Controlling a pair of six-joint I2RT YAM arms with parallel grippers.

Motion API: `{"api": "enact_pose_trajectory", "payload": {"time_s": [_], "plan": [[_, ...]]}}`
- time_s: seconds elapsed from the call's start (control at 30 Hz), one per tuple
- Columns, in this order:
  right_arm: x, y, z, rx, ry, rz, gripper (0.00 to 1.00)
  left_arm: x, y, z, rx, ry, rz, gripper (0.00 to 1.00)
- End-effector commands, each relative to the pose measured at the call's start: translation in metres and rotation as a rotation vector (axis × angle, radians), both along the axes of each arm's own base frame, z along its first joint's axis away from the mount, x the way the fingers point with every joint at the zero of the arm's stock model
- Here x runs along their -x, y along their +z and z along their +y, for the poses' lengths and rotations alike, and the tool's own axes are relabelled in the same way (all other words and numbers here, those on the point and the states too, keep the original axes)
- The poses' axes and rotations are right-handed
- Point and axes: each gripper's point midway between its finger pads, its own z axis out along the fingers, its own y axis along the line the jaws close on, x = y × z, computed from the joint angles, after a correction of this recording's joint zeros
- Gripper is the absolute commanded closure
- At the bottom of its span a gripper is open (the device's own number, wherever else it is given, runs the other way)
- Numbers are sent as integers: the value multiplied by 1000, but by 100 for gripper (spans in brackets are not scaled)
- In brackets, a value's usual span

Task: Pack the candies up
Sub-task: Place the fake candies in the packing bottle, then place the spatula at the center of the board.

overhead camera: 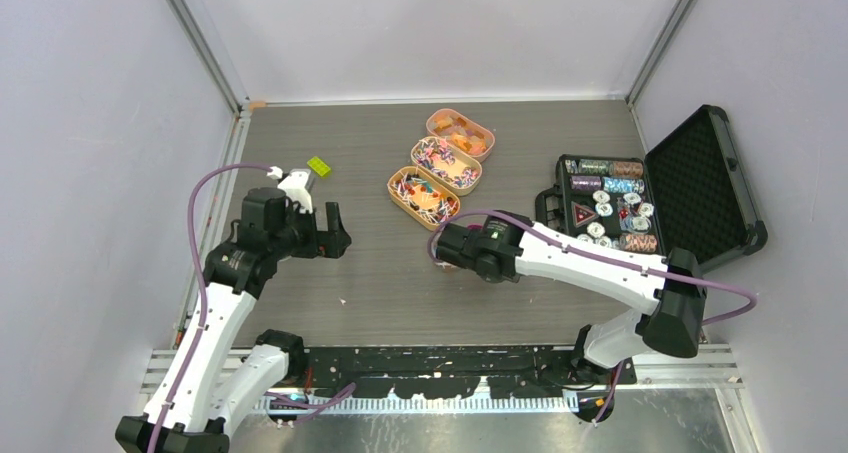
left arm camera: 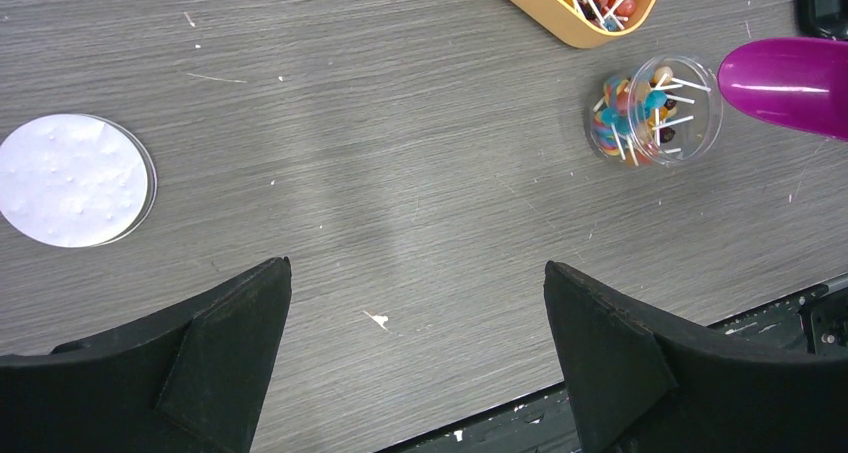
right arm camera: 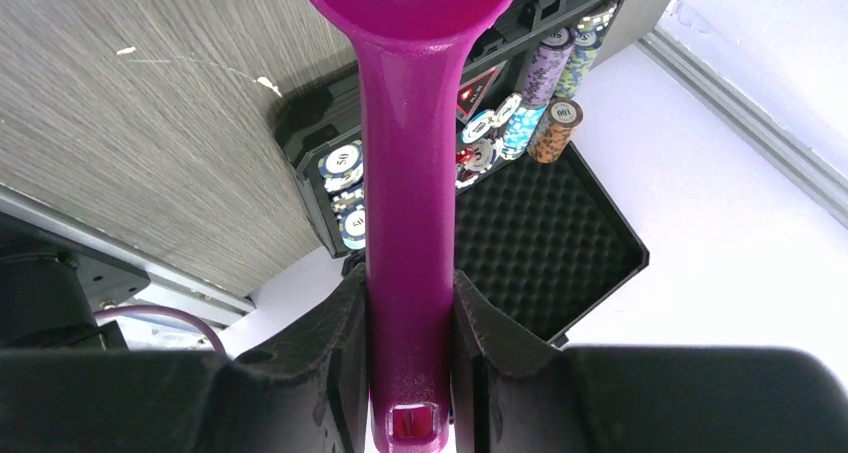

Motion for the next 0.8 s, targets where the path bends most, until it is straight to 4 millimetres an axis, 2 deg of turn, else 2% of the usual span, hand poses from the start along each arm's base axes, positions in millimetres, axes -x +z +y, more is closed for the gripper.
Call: {"api": "enact_pose_trajectory", "payload": {"time_s": [0.0, 0.1, 0.2, 0.27, 0.37, 0.57, 0.77], "plan": [[-12, 19, 3, -99, -64, -99, 99, -3, 6, 1, -2, -3, -42, 0], [-21, 17, -1, -187, -165, -115, 100, -3, 7, 1, -1, -3, -43, 0], [-37, 6, -10, -267, -321, -143, 100, -2, 7, 0, 0, -8, -44, 0], [-47, -8, -15, -325, -438, -166, 100, -2, 7, 0, 1, -9, -44, 0], [-57, -32, -11, -403, -589, -181, 100, -1, 7, -1, 3, -11, -44, 0], [-92, -76, 3, -488, -759, -206, 100, -1, 6, -2, 1, -15, -41, 0], [-139, -107, -12, -543, -1007, -331, 100, 0, 6, 1, -20, -9, -42, 0]]}}
